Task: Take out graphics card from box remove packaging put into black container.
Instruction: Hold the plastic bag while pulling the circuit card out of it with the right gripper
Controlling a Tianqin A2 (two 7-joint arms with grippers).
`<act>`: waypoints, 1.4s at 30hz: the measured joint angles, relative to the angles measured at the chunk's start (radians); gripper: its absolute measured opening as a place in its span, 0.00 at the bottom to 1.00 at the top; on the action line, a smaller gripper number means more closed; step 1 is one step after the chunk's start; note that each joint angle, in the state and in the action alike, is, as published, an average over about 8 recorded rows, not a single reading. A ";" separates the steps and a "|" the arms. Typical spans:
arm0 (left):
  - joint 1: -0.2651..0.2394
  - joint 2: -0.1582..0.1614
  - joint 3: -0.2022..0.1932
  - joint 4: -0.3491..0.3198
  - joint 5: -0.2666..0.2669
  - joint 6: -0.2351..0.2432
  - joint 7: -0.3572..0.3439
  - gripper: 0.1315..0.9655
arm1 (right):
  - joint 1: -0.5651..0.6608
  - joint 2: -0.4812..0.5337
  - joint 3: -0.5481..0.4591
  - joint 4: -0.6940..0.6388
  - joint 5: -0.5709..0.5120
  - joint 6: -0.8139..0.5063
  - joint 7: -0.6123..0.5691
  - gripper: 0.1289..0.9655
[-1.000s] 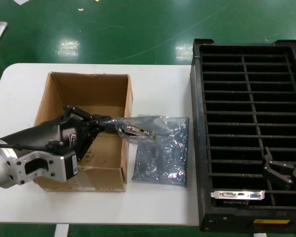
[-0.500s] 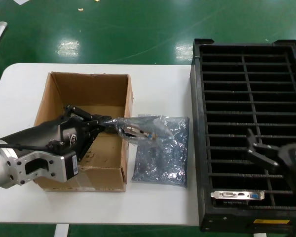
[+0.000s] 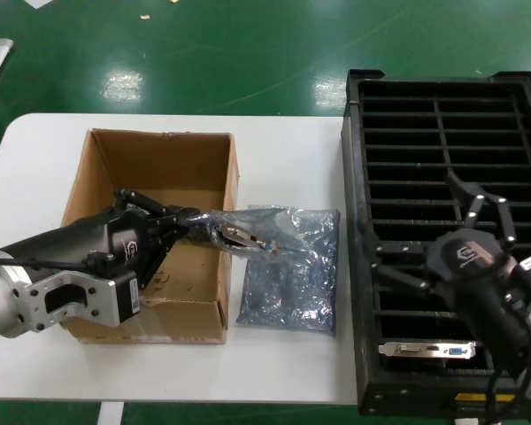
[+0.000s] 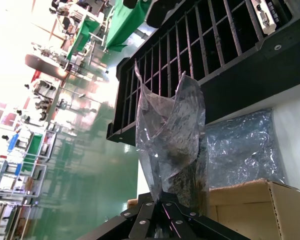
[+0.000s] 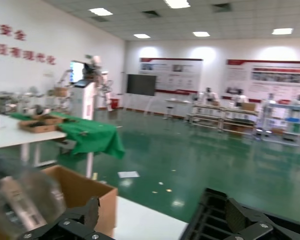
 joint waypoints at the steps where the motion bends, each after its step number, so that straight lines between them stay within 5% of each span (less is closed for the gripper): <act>1: 0.000 0.000 0.000 0.000 0.000 0.000 0.000 0.01 | 0.000 0.009 -0.006 0.005 -0.003 -0.008 0.002 0.91; 15: 0.000 0.000 0.000 0.000 0.000 0.000 0.000 0.01 | -0.002 0.113 -0.069 0.047 -0.059 -0.095 0.023 0.66; 22: 0.000 0.000 0.000 0.000 0.000 0.000 0.000 0.01 | 0.023 0.146 -0.105 0.056 -0.112 -0.131 0.042 0.43; 27: 0.000 0.000 0.000 0.000 0.000 0.000 0.000 0.01 | 0.059 0.144 -0.139 0.050 -0.170 -0.153 0.075 0.40; 42: 0.000 0.000 0.000 0.000 0.000 0.000 0.000 0.01 | 0.205 0.072 -0.209 -0.036 -0.349 -0.231 0.148 0.09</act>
